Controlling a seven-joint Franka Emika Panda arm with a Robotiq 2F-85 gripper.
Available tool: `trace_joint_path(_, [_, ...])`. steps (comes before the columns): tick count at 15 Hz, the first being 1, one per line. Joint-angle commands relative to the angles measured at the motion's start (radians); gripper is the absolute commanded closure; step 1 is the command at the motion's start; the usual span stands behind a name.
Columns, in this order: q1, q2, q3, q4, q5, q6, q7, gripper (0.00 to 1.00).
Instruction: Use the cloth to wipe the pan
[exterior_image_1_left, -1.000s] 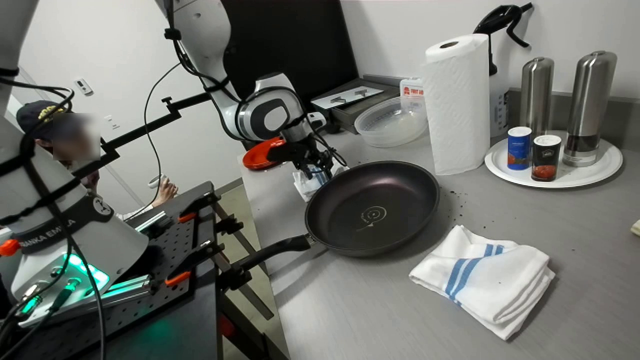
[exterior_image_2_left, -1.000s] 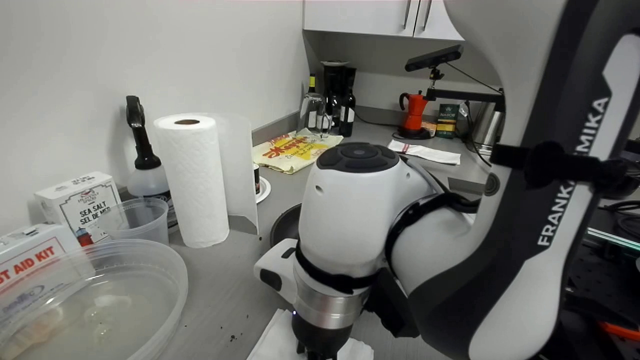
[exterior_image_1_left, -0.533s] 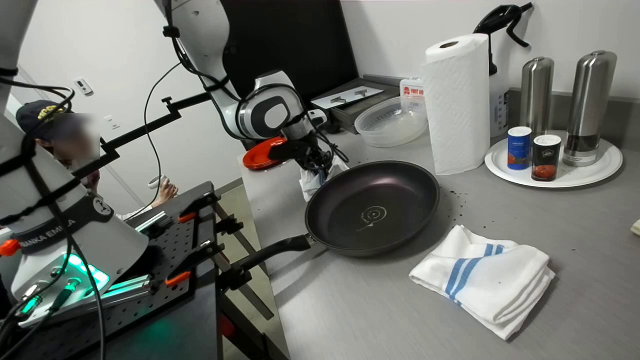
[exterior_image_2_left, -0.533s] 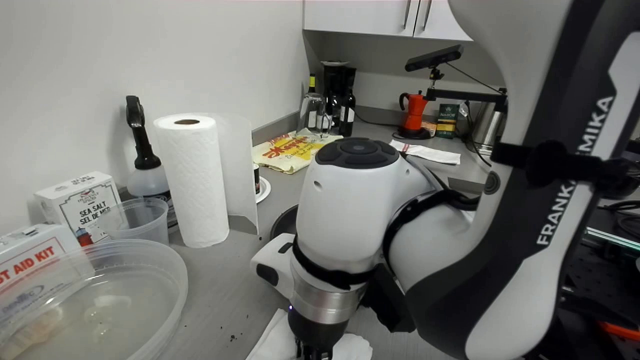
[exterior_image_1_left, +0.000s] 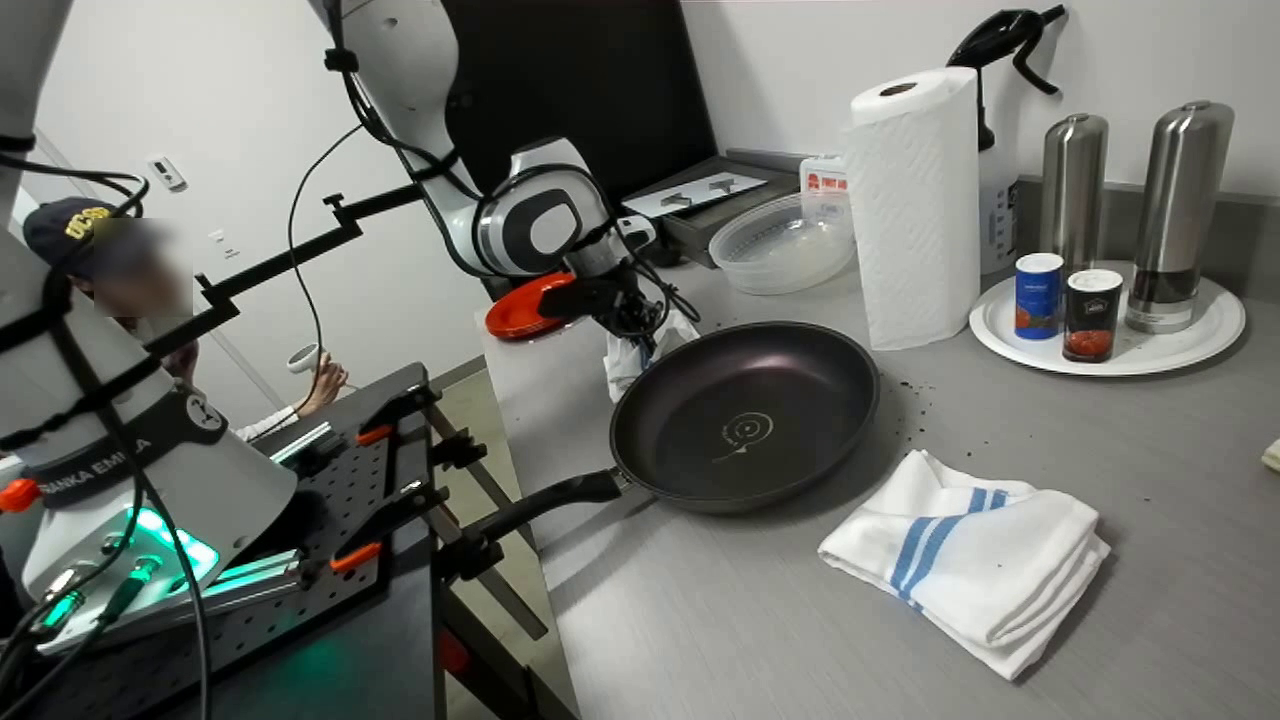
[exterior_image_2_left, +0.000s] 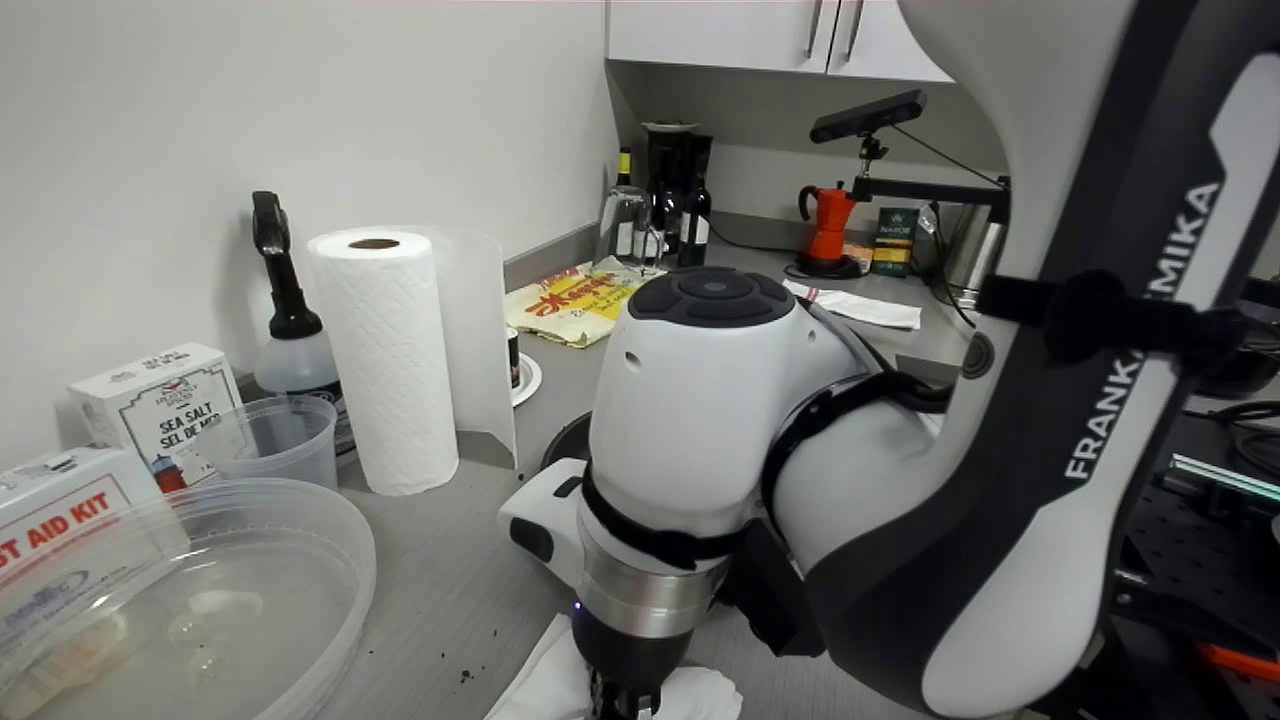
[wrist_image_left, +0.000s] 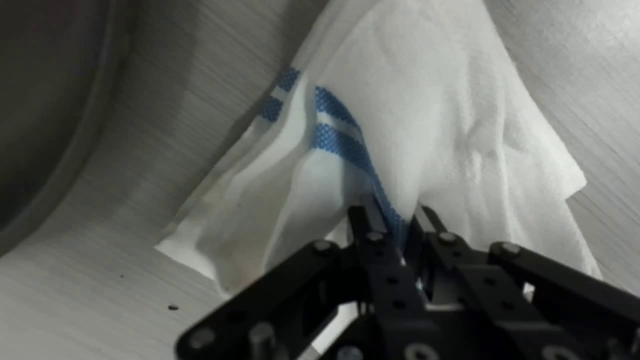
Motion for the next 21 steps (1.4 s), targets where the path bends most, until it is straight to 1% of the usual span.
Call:
trace_joint_path(1, [-0.006,-0.008,-0.002,-0.007,-0.015,-0.006,0.018,0.97])
trace_joint_path(5, [-0.025,-0.038,0.008,-0.020,-0.017,-0.021,0.011,0.97])
trace_joint_path(7, [-0.025,-0.067,-0.003,-0.027,-0.017,-0.044,0.013,0.97])
trace_joint_path(10, [-0.021,-0.144,-0.038,-0.045,-0.014,-0.145,0.031,0.97])
trace_joint_path(11, [-0.033,-0.170,-0.038,-0.048,-0.015,-0.191,0.035,0.97])
trace_joint_path(13, [-0.081,-0.239,-0.016,-0.057,-0.015,-0.312,0.029,0.97])
trace_joint_path(16, [-0.173,-0.345,0.038,-0.063,0.004,-0.469,-0.006,0.97])
trace_joint_path(19, [-0.244,-0.427,0.065,-0.055,0.022,-0.572,-0.024,0.97])
trace_joint_path(21, [-0.282,-0.469,0.060,-0.042,0.023,-0.625,-0.031,0.97])
